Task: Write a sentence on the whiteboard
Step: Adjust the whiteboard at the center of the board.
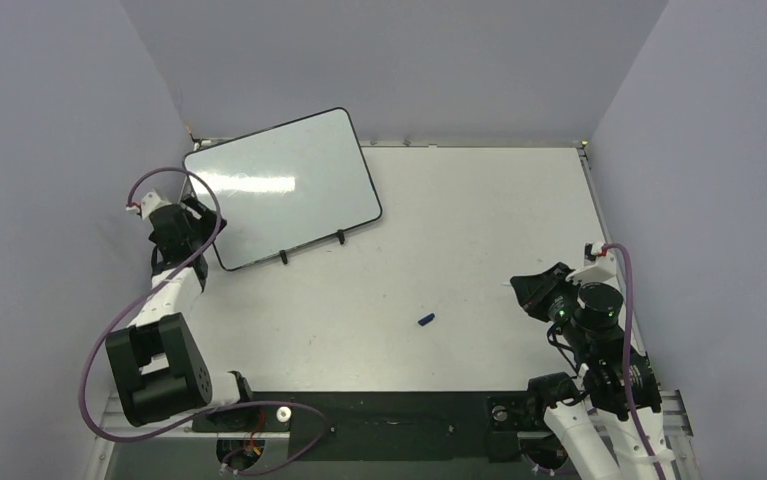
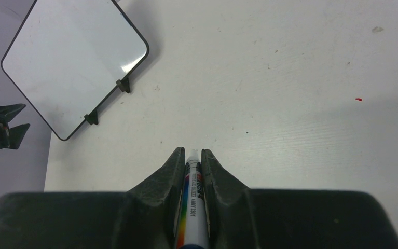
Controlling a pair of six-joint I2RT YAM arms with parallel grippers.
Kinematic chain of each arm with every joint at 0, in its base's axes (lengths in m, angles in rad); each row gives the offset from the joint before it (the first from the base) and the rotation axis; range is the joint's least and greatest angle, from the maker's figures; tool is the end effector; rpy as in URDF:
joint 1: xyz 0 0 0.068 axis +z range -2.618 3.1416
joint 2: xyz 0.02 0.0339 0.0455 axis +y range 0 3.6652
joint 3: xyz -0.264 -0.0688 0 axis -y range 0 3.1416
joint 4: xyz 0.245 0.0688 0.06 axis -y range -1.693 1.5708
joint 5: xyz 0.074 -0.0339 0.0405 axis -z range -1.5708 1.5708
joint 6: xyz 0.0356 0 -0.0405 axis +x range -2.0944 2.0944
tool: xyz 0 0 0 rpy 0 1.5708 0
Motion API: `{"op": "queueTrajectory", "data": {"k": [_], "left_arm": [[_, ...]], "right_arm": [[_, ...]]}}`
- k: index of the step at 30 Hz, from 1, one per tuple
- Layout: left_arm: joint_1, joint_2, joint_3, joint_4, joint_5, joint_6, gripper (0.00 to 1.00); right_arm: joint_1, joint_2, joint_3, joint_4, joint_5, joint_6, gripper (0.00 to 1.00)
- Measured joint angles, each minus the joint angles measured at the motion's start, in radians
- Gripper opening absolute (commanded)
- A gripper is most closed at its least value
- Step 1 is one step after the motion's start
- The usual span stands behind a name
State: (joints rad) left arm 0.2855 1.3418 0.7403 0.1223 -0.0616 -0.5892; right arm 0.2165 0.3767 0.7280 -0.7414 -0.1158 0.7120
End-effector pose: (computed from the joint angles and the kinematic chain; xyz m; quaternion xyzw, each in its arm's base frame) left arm 0.2807 0.0847 0.2309 -0.3763 0.7671 -0.0525 0.5169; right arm 0.0822 0.0223 0.3097 0.1721 0.8119 0.2918 0.4754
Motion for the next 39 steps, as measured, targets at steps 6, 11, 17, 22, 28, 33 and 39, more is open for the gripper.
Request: {"op": "queueTrajectory", "data": {"k": [6, 11, 17, 22, 28, 33, 39], "left_arm": [[0.098, -0.005, -0.094, 0.21, 0.074, -0.073, 0.73], [0.12, 0.028, -0.129, 0.322, 0.118, -0.111, 0.73], [0.121, 0.111, -0.129, 0.424, 0.169, -0.15, 0.73], [0.12, 0.188, -0.129, 0.48, 0.2, -0.177, 0.73], [0.114, 0.257, -0.129, 0.53, 0.242, -0.197, 0.72], [0.086, 0.259, -0.129, 0.553, 0.253, -0.191, 0.72], [0.022, 0.257, -0.135, 0.557, 0.222, -0.173, 0.72]], "right_arm": [[0.0, 0.01, -0.002, 0.001, -0.015, -0.002, 0.0], [0.0, 0.013, -0.005, 0.003, -0.024, -0.007, 0.0], [0.0, 0.013, -0.005, 0.007, -0.026, -0.016, 0.0], [0.0, 0.013, -0.005, 0.007, -0.034, -0.018, 0.0], [0.0, 0.013, -0.005, 0.007, -0.039, -0.021, 0.0], [0.0, 0.013, -0.005, 0.006, -0.04, -0.021, 0.0], [0.0, 0.013, -0.005, 0.006, -0.04, -0.021, 0.0]]}}
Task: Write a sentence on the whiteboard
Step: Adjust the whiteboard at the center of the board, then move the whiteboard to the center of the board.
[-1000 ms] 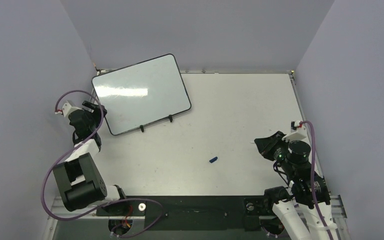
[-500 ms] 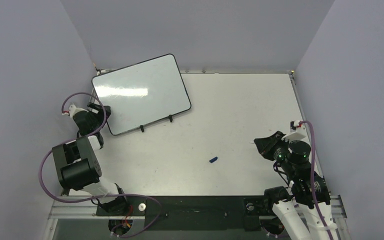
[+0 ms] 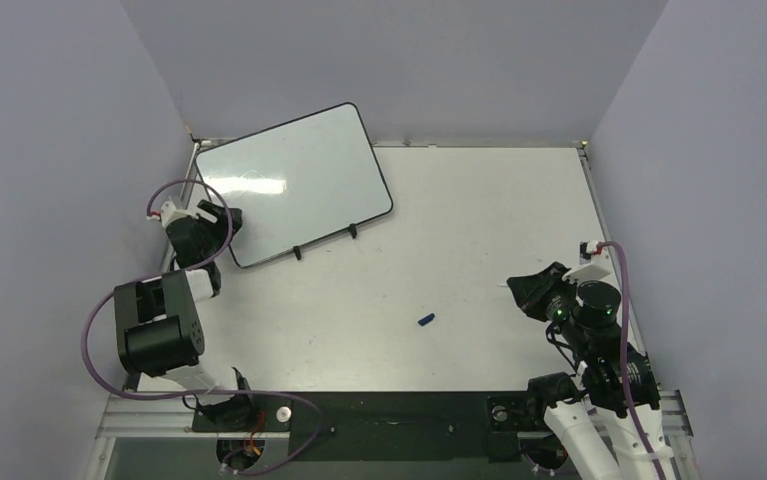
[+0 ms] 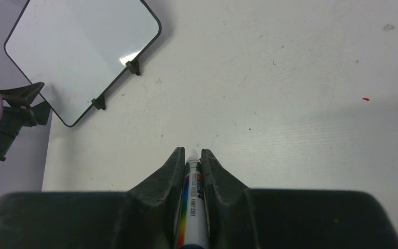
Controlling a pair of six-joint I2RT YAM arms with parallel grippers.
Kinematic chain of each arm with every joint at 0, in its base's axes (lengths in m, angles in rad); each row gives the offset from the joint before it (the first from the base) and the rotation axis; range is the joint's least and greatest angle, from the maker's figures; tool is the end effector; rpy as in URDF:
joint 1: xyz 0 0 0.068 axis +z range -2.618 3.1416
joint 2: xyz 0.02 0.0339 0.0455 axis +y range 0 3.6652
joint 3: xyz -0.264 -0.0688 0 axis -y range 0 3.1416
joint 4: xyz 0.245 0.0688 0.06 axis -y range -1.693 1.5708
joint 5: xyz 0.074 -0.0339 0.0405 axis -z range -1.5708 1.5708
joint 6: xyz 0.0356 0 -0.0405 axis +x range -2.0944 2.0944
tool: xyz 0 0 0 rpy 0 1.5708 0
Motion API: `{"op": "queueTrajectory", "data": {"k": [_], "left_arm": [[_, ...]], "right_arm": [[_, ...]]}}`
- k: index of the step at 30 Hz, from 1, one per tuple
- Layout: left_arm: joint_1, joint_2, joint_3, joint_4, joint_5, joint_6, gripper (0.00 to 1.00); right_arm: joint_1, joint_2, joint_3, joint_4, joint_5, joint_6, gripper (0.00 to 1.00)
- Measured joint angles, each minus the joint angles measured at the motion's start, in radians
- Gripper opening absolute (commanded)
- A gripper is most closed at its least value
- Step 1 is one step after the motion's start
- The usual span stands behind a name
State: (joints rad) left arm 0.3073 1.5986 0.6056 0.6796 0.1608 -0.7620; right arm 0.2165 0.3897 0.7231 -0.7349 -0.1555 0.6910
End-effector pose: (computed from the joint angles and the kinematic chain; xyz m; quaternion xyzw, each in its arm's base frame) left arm 0.3022 0.0899 0.1713 -0.3701 0.7177 -0.1954 0.5565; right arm 0.0849 0.0243 0.3080 0.1537 0.8182 0.2994 0.4662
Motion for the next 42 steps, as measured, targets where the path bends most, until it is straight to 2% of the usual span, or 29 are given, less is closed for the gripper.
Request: {"op": "queueTrajectory", "data": {"k": [12, 20, 27, 29, 32, 36, 39, 42], "left_arm": [[-0.192, -0.098, -0.073, -0.017, -0.054, 0.027, 0.71], [-0.214, -0.327, -0.054, -0.276, -0.14, 0.119, 0.73], [-0.205, -0.413, 0.002, -0.422, -0.19, 0.188, 0.74], [-0.204, -0.424, 0.054, -0.489, -0.188, 0.212, 0.74], [-0.186, -0.383, 0.22, -0.547, -0.135, 0.244, 0.74], [-0.139, -0.21, 0.568, -0.562, -0.009, 0.264, 0.75], [-0.126, -0.092, 0.735, -0.56, 0.089, 0.272, 0.75], [-0.122, 0.1, 0.941, -0.567, 0.235, 0.275, 0.75]], "right_arm": [[0.0, 0.0, 0.0, 0.0, 0.0, -0.006, 0.0], [0.0, 0.0, 0.0, -0.001, -0.001, -0.008, 0.0], [0.0, 0.0, 0.0, -0.001, -0.009, -0.008, 0.0], [0.0, 0.0, 0.0, 0.0, -0.013, -0.01, 0.0], [0.0, -0.001, 0.0, 0.0, -0.018, -0.016, 0.0], [0.0, -0.014, 0.0, 0.001, -0.019, -0.018, 0.0], [0.0, -0.025, -0.001, 0.002, -0.026, -0.018, 0.0], [0.0, -0.027, -0.002, 0.004, -0.036, -0.018, 0.0]]}}
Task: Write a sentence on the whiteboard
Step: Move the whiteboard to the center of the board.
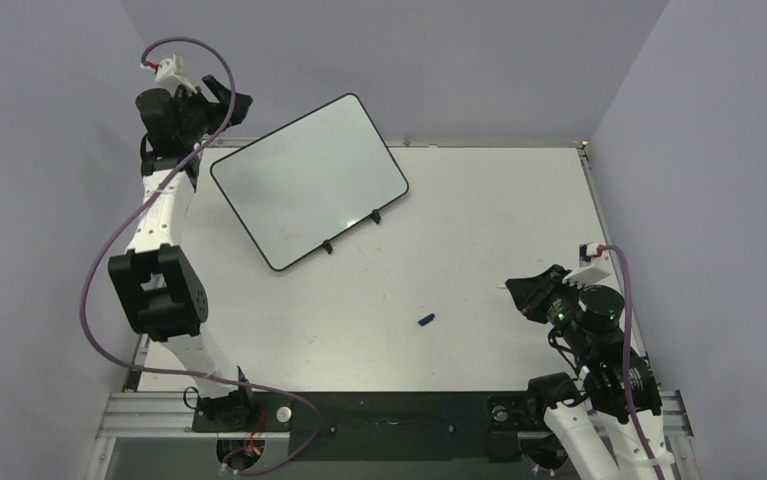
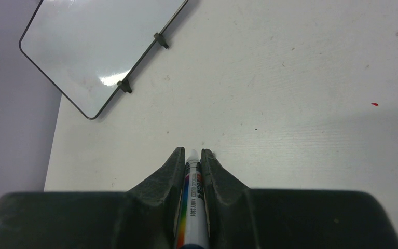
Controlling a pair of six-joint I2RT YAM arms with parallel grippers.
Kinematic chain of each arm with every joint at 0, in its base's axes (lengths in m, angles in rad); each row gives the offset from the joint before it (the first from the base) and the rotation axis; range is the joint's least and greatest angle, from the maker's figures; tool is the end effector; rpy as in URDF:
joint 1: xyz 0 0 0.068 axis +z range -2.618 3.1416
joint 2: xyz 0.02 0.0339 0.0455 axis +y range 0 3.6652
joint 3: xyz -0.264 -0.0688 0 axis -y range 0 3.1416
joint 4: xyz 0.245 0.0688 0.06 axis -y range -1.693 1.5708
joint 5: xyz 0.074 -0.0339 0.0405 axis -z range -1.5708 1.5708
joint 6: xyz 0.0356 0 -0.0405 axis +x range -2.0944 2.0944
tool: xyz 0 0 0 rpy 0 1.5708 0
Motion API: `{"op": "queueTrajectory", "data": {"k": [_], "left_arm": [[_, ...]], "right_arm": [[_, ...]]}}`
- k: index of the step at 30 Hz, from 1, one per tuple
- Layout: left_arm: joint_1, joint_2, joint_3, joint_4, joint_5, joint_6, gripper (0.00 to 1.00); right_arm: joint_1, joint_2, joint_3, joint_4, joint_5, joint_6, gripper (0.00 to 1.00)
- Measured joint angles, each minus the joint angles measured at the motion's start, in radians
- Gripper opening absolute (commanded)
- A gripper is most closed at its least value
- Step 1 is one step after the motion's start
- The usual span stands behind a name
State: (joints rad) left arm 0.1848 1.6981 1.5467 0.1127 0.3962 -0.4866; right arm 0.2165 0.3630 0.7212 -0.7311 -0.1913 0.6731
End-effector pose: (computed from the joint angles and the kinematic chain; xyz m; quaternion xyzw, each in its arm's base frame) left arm 0.4070 0.0621 0.3936 -0.1039 0.7121 -0.2424 0.6507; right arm 0.0797 0.0245 0.3096 0.1336 0.8130 0.3127 0.4726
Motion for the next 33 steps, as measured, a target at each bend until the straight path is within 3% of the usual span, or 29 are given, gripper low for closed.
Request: {"op": "queueTrajectory", "data": {"k": [6, 14, 25, 31, 33], "left_arm": [[-0.001, 0.352, 0.311, -0.117, 0.232, 0.012, 0.75], [-0.008, 0.679, 0.809, -0.421, 0.373, 0.084, 0.75], [-0.029, 0.766, 0.889, -0.554, 0.455, 0.162, 0.64], [-0.045, 0.806, 0.889, -0.583, 0.476, 0.193, 0.51], [-0.044, 0.806, 0.889, -0.588, 0.492, 0.202, 0.42]], "right_arm": [[0.0, -0.001, -0.004, 0.0, -0.006, -0.007, 0.0], [0.0, 0.0, -0.025, -0.001, -0.008, -0.012, 0.0], [0.0, 0.0, -0.044, 0.0, -0.008, -0.035, 0.0], [0.0, 0.001, -0.052, 0.0, -0.008, -0.042, 0.0], [0.0, 0.001, -0.052, 0.0, -0.008, -0.043, 0.0]]}}
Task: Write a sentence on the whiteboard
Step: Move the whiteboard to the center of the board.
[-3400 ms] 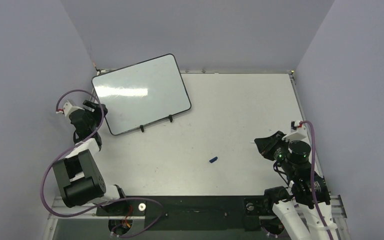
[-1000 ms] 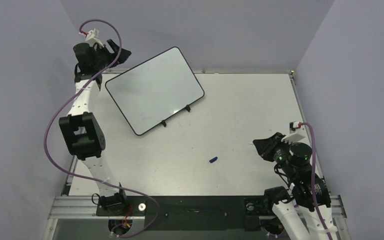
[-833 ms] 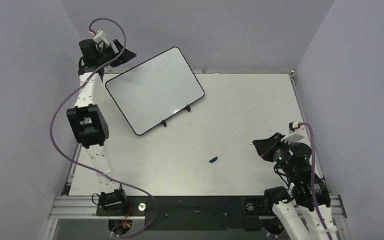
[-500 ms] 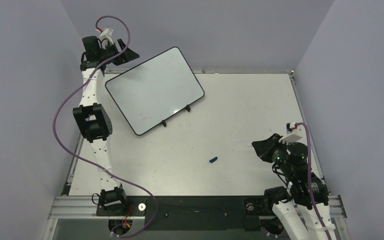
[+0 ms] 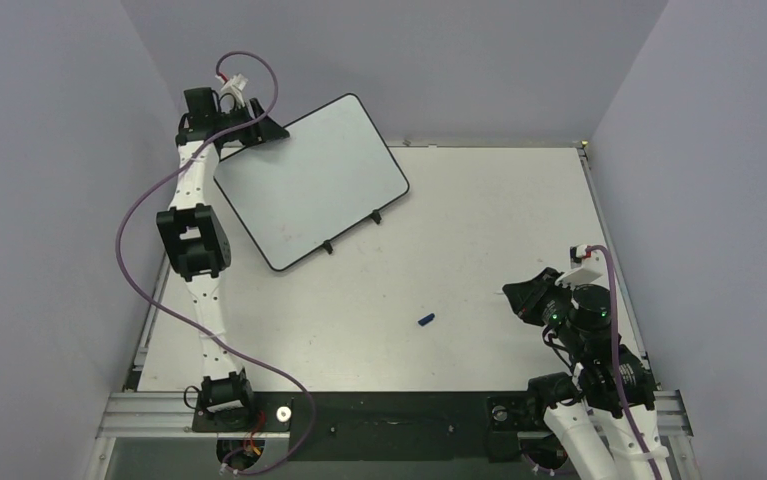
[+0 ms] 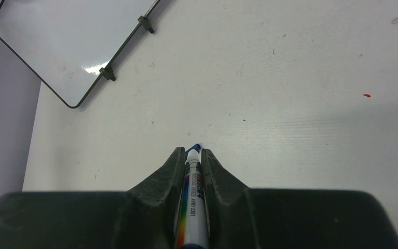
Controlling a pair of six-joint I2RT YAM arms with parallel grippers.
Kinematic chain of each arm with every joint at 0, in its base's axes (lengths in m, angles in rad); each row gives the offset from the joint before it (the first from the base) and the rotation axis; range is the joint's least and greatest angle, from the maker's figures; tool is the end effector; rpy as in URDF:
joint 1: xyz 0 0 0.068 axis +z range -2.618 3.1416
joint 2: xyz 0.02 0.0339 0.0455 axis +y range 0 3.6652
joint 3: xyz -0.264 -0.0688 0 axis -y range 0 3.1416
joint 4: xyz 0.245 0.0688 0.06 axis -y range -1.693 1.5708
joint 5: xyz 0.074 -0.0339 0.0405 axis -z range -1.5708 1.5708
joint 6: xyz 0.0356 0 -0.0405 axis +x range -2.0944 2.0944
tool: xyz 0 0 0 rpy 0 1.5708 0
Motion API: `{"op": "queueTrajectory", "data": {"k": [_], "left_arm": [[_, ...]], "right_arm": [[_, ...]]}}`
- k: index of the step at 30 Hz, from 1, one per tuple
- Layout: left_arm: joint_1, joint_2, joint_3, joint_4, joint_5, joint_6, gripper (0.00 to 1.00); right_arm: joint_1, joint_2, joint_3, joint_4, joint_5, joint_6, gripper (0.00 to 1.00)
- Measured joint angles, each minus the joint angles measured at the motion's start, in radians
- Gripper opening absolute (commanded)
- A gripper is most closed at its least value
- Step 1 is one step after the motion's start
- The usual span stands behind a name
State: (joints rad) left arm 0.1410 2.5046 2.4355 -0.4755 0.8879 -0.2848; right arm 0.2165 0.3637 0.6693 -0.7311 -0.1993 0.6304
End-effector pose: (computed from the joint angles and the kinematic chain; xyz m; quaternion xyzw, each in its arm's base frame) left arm 0.5616 0.0518 0.2635 0.0398 0.8136 -0.4051 0.4153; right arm 0.0845 0.0258 0.2934 0.1191 0.8295 0.2978 0.4572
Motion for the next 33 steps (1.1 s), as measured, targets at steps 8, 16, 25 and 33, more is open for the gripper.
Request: {"op": "queueTrajectory", "data": {"k": [8, 16, 25, 33], "left_arm": [[-0.008, 0.0, 0.0, -0.044, 0.043, 0.056, 0.18], [-0.053, -0.003, 0.0, -0.105, 0.071, 0.142, 0.03], [-0.169, -0.22, -0.334, 0.002, -0.033, 0.149, 0.0], [-0.275, -0.474, -0.798, 0.322, -0.075, -0.001, 0.0]], "right_arm": [[0.0, 0.0, 0.0, 0.0, 0.0, -0.005, 0.0], [0.0, -0.002, 0.0, 0.0, -0.002, -0.007, 0.0], [0.0, -0.01, 0.0, 0.0, -0.012, -0.006, 0.0], [0.0, -0.059, 0.0, -0.002, -0.018, 0.008, 0.0]]}}
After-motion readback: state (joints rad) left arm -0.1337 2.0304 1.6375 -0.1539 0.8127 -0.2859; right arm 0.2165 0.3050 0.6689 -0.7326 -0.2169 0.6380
